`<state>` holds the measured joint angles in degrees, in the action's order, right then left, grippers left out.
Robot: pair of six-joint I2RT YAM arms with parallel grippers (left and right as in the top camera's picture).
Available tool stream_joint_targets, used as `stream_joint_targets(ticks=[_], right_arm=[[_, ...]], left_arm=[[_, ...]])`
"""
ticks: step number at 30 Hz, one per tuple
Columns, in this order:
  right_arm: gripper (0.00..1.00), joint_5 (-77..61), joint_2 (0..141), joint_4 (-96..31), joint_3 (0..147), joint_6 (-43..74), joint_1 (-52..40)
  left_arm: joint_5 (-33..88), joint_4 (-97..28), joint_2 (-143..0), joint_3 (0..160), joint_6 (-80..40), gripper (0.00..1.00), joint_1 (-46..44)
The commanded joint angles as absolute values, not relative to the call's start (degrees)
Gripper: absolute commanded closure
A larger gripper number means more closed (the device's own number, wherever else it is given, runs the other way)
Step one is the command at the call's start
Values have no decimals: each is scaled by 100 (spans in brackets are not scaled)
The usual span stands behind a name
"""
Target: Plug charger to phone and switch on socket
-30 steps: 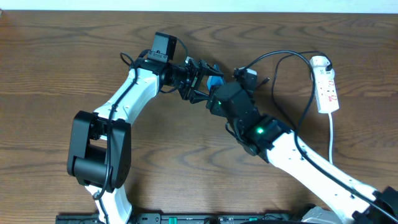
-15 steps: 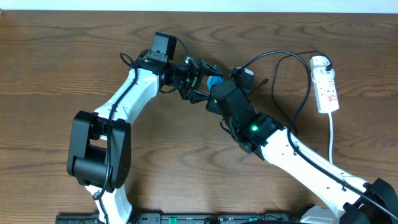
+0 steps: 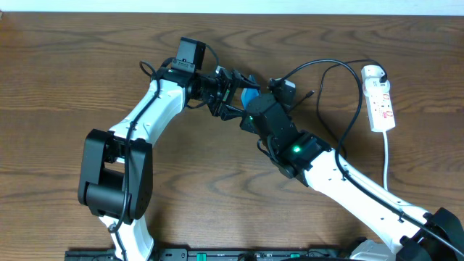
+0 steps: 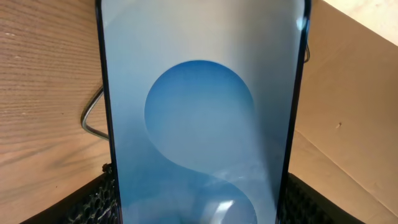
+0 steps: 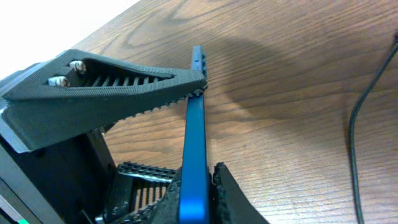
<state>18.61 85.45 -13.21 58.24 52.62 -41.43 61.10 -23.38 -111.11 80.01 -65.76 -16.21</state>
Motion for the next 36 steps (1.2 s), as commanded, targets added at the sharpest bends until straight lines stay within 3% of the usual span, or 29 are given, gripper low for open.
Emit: stream_joint_targets(ticks=[1, 6, 11, 12, 13, 17, 23, 26, 30, 36], right_arm=[[99, 1632, 8530, -1308, 5889, 5332, -4167], [99, 1634, 8517, -1308, 5889, 5330, -4160], [99, 1636, 8466, -1302, 5892, 5328, -4160], [99, 1634, 8449, -1302, 5892, 5312, -4154], [99, 1634, 8420, -1302, 5892, 5312, -4145], [99, 1492, 8239, -1308, 5892, 5312, -3988], [99, -202, 7905, -1313, 5892, 5306, -3124], [99, -904, 7896, -1321, 5889, 5162, -2661], [99, -1509, 7896, -1326, 5872, 4724, -2206], [99, -2231, 7896, -1330, 5841, 4206, -1852]], left_arm=[[6298, -2298, -11004, 8007, -6477, 42, -1579], [6298, -2298, -11004, 8007, -6479, 42, -1503], [6351, -2078, -11004, 8007, -6475, 17, -1214], [6440, -1883, -11004, 8007, -6477, 6, -1127], [6521, -1697, -11002, 8007, -6477, 2, -1063], [6908, -908, -10890, 8007, -6410, 2, -740], [6895, -1022, -10090, 8007, -5328, 2, -285], [6742, -1446, -9485, 8007, -4707, 2, -102], [6344, -2993, -8589, 8007, -3343, 2, 47], [4182, -5752, -7295, 7900, -2220, 2, 121]])
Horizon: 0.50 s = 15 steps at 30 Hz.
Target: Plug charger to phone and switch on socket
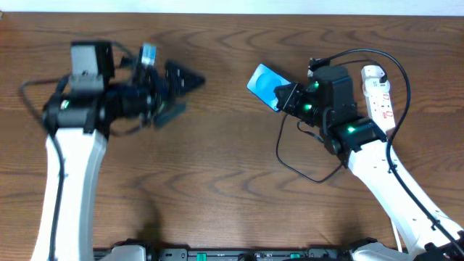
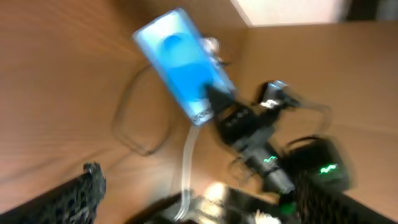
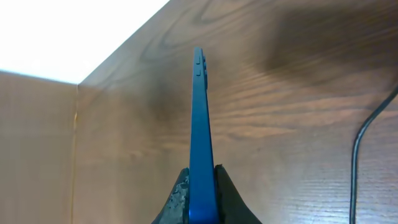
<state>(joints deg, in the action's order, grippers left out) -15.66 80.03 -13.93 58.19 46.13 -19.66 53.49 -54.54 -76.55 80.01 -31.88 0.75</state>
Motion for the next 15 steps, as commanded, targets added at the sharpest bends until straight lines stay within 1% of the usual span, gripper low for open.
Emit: stream_joint_targets(ticks=[1, 5, 8, 11, 15], right_arm=[[99, -2298, 7896, -1328, 5808, 4209, -1789], [99, -2556, 7896, -1199, 5625, 4206, -1579], [99, -2965, 7896, -598, 5306, 4215, -1450], [99, -3487, 7896, 425, 4834, 4512, -1332], [99, -3706, 7896, 1782, 4119, 5439, -1243]], left_arm=[[4049, -5933, -7026, 7784, -2126, 2, 121], [3857, -6121, -5981, 7078, -2128, 2, 121], [3741, -5874, -5087, 6191, -2458, 2, 121], [3745, -5201, -4257, 5186, -3087, 2, 121], [3778, -3820, -3463, 3951, -4462, 2, 121]])
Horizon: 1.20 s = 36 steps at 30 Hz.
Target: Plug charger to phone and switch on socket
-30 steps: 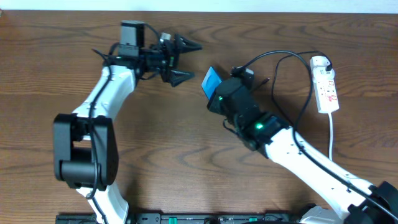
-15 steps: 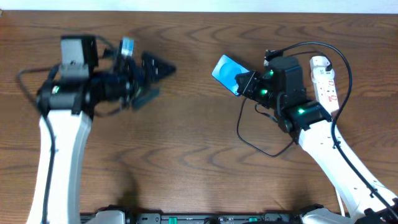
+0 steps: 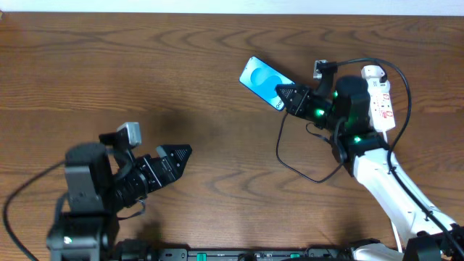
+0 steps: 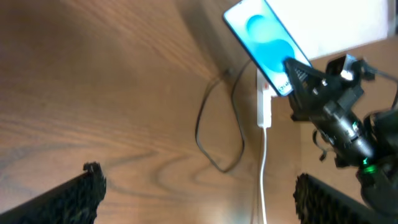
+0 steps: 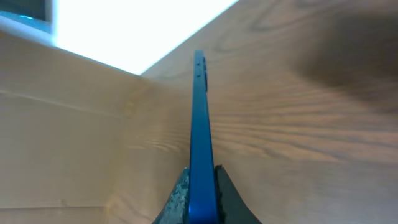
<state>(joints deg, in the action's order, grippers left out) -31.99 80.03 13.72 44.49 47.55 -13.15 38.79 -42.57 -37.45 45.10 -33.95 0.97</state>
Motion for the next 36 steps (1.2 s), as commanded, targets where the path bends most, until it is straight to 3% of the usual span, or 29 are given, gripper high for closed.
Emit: stream_joint_targets(ticks=[1, 8, 14, 21, 29, 36], right_arm=[[99, -3704, 7896, 2141, 3900, 5769, -1247], [99, -3664, 7898, 3544, 2908, 8049, -1264], [99, -3597, 7898, 3874, 2775, 9061, -1520], [99, -3035, 7898, 4193, 2775, 9330, -2189], [99, -2969, 7898, 4198, 2775, 9679, -2639], [99, -2528, 7898, 4154, 2775, 9684, -3028]], left_arm=[[3861, -3411, -3365, 3701, -4753, 2, 121], [4115, -727, -3581, 2480, -6729, 2, 119], [4204, 510, -4491, 2357, -7638, 2, -25], [4167, 2340, -5942, 2357, -8790, 2, -867], [4136, 3444, -7153, 2357, -9529, 1, -1236], [3981, 4305, -7321, 2357, -9979, 14, -1236]])
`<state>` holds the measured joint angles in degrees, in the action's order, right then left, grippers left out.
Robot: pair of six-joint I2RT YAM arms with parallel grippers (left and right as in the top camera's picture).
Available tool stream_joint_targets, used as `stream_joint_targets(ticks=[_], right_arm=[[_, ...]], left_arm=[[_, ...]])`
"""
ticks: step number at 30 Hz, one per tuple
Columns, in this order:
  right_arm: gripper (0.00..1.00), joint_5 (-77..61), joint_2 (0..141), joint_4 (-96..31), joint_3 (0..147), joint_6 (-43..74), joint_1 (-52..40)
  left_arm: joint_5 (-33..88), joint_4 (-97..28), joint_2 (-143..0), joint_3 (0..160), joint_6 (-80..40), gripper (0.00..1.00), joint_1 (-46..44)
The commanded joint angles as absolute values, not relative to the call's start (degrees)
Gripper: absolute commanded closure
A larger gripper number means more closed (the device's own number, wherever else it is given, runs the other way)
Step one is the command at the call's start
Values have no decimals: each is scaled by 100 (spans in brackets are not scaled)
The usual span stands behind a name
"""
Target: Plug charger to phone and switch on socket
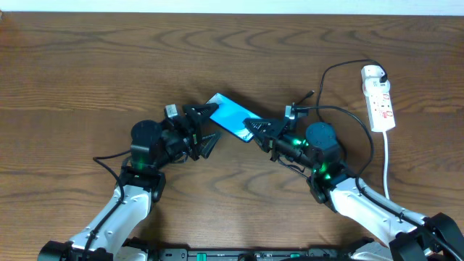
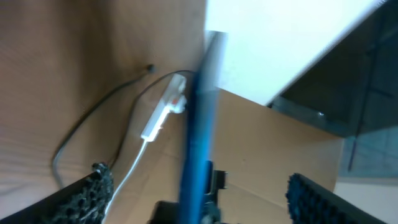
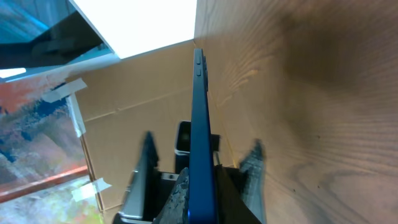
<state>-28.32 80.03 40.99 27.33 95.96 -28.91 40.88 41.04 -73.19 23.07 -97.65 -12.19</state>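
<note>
The blue phone (image 1: 230, 116) is held off the table over its middle, seen edge-on in the left wrist view (image 2: 200, 118) and in the right wrist view (image 3: 199, 112). My right gripper (image 1: 250, 130) (image 3: 200, 186) is shut on its right end. At the phone's left end my left gripper (image 1: 216, 121) (image 2: 198, 177) is open, one finger on each side and neither touching. The black charger cable (image 1: 341, 80) lies loose, its free plug end (image 1: 312, 93) on the wood. It runs to the white socket strip (image 1: 379, 98) (image 2: 163, 113).
The brown wooden table (image 1: 87, 65) carries the socket strip at its right edge, with a white lead (image 1: 386, 163) running toward the front. Cardboard walls (image 3: 143, 106) stand beyond the table.
My right gripper, with the phone still in it, has moved from the upper right beside the socket strip to the table's middle. My left gripper has come up from the lower left and now straddles the phone.
Both grippers were first at the phone at the upper middle. Then my left arm was away at the far left while my right held the phone near the strip. My left arm was then low at the front left. Now both meet at the phone mid-table.
</note>
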Motion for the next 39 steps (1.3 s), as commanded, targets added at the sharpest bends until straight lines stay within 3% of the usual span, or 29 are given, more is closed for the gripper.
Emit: stream_joint_targets(ticks=[1, 8, 12, 27, 36, 39], right_arm=[[99, -2460, 7898, 4154, 2775, 9686, -3081], [99, -2217, 7898, 4158, 2775, 9970, -3343], [99, -2220, 7898, 4158, 2775, 10075, -3415], [99, -2307, 7898, 4097, 2775, 10075, -3649], [99, -2443, 7898, 4097, 2775, 10241, -3701], [99, -2434, 7898, 4143, 2775, 10239, -3789]], left_arm=[[3968, 4421, -7321, 2357, -9979, 17, -1236], [3957, 4615, -7321, 2357, -9977, 30, -1236], [3957, 4615, -7321, 2357, -9974, 48, -1245], [3524, 4615, -7321, 2357, -9974, 80, -1573], [3430, 4611, -7323, 2357, -9970, 81, -1573], [3393, 4593, -7332, 2357, -9972, 92, -1573]])
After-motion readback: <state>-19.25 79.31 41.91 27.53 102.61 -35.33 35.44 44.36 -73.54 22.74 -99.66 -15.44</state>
